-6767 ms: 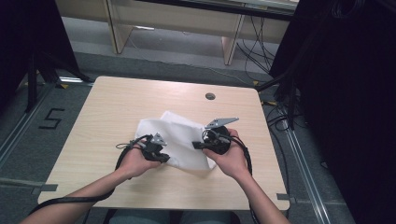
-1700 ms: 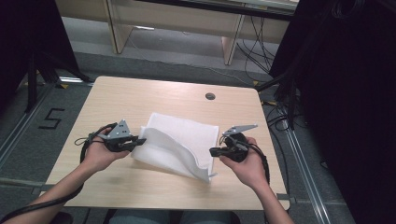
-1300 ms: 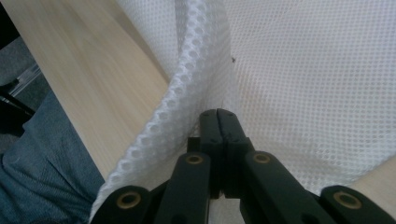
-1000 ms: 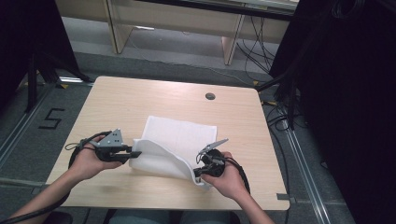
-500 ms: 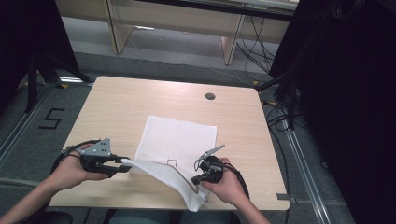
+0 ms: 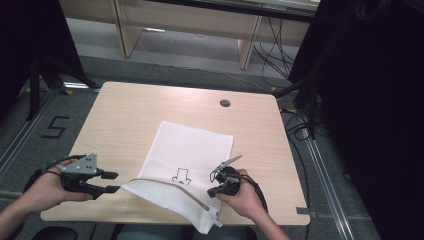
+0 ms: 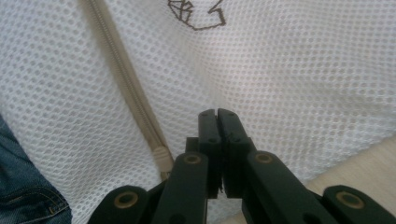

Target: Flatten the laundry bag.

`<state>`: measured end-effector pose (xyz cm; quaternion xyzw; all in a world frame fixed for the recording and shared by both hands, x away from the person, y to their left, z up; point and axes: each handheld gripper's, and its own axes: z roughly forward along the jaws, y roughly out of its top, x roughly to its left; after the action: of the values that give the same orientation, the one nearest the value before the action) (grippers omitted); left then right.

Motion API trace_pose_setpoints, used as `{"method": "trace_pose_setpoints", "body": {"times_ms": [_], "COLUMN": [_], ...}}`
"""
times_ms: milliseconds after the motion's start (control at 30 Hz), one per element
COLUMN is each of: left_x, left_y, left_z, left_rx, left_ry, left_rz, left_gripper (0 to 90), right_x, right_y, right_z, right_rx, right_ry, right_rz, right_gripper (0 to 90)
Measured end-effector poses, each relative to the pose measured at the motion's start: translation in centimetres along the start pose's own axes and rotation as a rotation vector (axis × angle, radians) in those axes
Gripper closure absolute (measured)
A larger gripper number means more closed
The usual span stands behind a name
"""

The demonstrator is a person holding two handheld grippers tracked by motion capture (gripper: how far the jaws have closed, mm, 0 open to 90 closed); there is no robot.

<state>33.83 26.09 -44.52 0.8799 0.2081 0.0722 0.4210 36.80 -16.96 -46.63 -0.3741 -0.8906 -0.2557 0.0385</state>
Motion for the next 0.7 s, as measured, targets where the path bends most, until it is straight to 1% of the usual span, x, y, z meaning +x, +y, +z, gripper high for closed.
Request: {"method": "trace_pose_setpoints", "body": {"times_ms": [33,67,100,133,167,200,233,267,300,333,367,400,433,467,500,533,567,600,633,667,700], "left_x": [0.4,0.6,0.8,1.0,1.1,1.2,1.2,1.2,1.2,0.8,0.8,0.2,0.2,-0.4,-0.4,-1.0,-1.3,-1.4,-1.4,-1.6,-1.8], "left_y": [-0.1,-0.1,0.0,0.1,0.3,0.5,0.7,1.1,1.1,1.9,1.9,2.8,2.8,3.6,3.6,4.3,4.5,4.7,4.7,4.9,5.0], "left_z": [-0.4,-0.6,-0.7,-0.7,-0.6,-0.5,-0.1,0.4,0.4,2.0,2.0,3.7,3.7,5.6,5.6,7.3,8.0,8.6,8.6,9.2,9.7], "left_rx": [0.001,-0.005,-0.007,-0.017,-0.033,-0.045,-0.060,-0.062,-0.062,-0.068,-0.068,-0.034,-0.034,0.024,0.024,0.073,0.097,0.121,0.121,0.130,0.144], "left_ry": [0.019,0.018,0.024,0.034,0.042,0.049,0.054,0.047,0.047,0.032,0.032,-0.016,-0.016,-0.070,-0.070,-0.125,-0.140,-0.144,-0.144,-0.162,-0.164], "left_rz": [-0.006,-0.021,-0.028,-0.036,-0.065,-0.082,-0.096,-0.111,-0.111,-0.122,-0.122,-0.130,-0.130,-0.111,-0.111,-0.090,-0.095,-0.079,-0.079,-0.083,-0.076], "left_gripper": [54.2,54.2,54.2,54.3,55.1,56.5,58.2,60.4,62.8,65.7,68.1,71.2,73.7,75.4,76.9,78.2,78.7,79.1,79.2,79.2,79.4], "right_x": [-0.1,-0.1,-0.3,-0.3,-0.4,-0.5,-0.7,-0.8,-0.8,-1.1,-1.2,-1.3,-1.3,-1.4,-1.5,-1.5,-1.5,-1.5,-1.5,-1.6,-1.6], "right_y": [0.0,0.0,0.0,0.0,0.0,0.0,0.0,0.1,0.1,0.2,0.2,0.2,0.2,0.3,0.3,0.2,0.2,0.1,0.1,0.0,0.0], "right_z": [-0.1,-0.2,-0.1,-0.2,-0.3,-0.3,-0.3,-0.3,-0.3,-0.3,-0.3,-0.2,-0.2,-0.2,-0.1,0.0,0.1,0.2,0.2,0.3,0.4], "right_rx": [-0.005,-0.003,-0.013,-0.009,-0.014,-0.014,-0.022,-0.021,-0.021,-0.025,-0.031,-0.031,-0.031,-0.018,-0.011,-0.002,0.008,0.017,0.017,0.024,0.032], "right_ry": [-0.008,-0.010,-0.014,-0.015,-0.018,-0.025,-0.034,-0.033,-0.033,-0.043,-0.055,-0.061,-0.061,-0.069,-0.070,-0.069,-0.074,-0.076,-0.076,-0.076,-0.081], "right_rz": [0.000,0.007,0.002,0.009,0.012,0.017,0.013,0.016,0.016,0.008,0.003,0.007,0.007,0.008,0.010,0.005,0.014,0.024,0.024,0.018,0.023], "right_gripper": [89.2,88.9,88.7,88.5,88.3,88.1,88.0,88.0,88.0,88.1,88.2,88.4,88.4,89.1,89.6,90.0,90.0,90.0,90.0,90.0,90.0]}}
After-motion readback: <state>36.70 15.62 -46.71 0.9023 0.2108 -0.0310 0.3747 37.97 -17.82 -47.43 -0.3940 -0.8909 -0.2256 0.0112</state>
